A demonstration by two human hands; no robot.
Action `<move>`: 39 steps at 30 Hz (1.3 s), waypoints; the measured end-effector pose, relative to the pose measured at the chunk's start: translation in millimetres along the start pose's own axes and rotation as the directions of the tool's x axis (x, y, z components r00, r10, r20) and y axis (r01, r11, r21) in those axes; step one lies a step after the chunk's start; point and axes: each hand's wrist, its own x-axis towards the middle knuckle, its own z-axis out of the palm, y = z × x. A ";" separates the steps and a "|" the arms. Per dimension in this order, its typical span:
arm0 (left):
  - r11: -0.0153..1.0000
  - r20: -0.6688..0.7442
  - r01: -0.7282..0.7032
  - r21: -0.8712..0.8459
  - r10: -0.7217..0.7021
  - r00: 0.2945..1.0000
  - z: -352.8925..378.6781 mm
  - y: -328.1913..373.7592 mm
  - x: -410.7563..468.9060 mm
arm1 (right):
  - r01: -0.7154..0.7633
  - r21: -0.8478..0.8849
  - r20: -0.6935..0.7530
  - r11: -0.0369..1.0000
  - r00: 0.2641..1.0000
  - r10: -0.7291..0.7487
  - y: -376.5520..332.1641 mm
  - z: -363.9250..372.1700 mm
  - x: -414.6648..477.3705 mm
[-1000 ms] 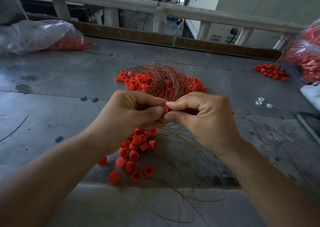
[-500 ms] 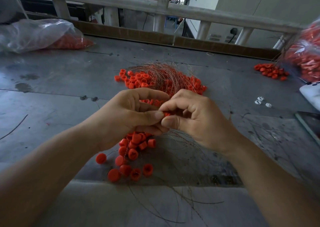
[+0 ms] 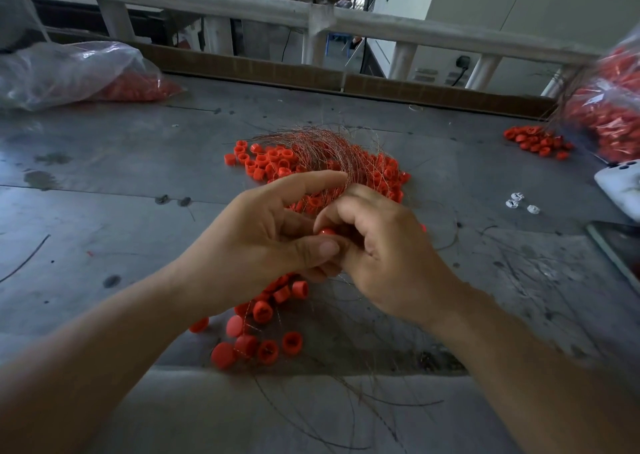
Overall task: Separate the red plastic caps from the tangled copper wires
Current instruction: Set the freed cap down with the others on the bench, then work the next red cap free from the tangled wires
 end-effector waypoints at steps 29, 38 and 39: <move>0.988 -0.223 0.089 0.127 -0.059 0.973 -33.3 14.3 4.2 | -0.186 0.153 0.079 0.970 0.981 0.176 5.4 -20.8 3.2; 0.755 -0.122 0.224 0.617 -0.190 0.974 -36.7 -2.3 8.2 | -0.166 -0.205 0.267 0.965 0.939 0.218 12.2 -8.7 1.8; 0.765 -0.106 0.220 0.605 -0.197 0.975 -36.3 -3.4 8.5 | -0.159 -0.226 0.277 0.961 0.935 0.219 12.4 -8.1 1.7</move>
